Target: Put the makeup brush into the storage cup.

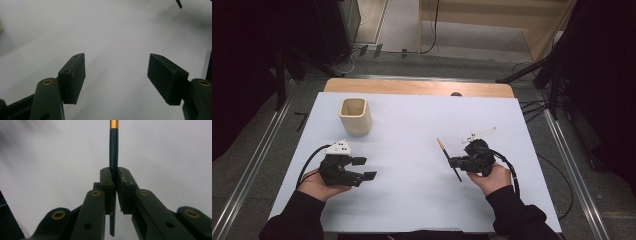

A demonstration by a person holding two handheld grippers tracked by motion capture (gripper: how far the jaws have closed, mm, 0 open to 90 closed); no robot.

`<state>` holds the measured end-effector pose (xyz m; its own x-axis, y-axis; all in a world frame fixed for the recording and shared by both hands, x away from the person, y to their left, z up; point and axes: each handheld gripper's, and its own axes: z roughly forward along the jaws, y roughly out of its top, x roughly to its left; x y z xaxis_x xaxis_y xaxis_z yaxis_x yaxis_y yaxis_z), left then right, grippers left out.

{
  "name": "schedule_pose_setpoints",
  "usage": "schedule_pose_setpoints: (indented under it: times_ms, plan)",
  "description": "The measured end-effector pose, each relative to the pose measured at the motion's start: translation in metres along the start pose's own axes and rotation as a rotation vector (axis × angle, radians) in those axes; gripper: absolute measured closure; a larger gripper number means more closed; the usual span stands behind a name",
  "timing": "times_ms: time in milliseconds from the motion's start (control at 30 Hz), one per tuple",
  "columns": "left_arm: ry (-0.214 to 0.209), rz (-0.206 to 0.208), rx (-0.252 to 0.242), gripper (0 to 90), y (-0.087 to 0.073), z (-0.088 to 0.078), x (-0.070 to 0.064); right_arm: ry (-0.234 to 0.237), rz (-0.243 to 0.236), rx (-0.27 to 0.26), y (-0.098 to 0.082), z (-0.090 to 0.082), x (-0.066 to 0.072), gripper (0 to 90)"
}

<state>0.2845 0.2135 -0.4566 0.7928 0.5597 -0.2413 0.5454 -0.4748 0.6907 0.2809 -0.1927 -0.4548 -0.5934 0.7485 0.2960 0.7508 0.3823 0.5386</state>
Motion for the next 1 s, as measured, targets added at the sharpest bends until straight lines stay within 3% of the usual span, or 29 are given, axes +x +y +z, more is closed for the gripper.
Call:
schedule_pose_setpoints:
  times_ms: [600, 867, 1000]
  plan:
    - [-0.032, -0.007, 0.005, 32.0, 0.008, 0.01, -0.004, -0.033, 0.078, -0.051, -0.004, 0.004, 0.024, 84.5]
    - [-0.027, -0.003, 0.008, 31.9, 0.009, 0.009, -0.004, -0.01, 0.131, -0.103, -0.007, 0.011, 0.03, 84.5]
    - [-0.03, -0.007, 0.005, 31.9, 0.009, 0.01, -0.004, -0.025, 0.139, -0.084, -0.007, 0.016, 0.033, 84.5]
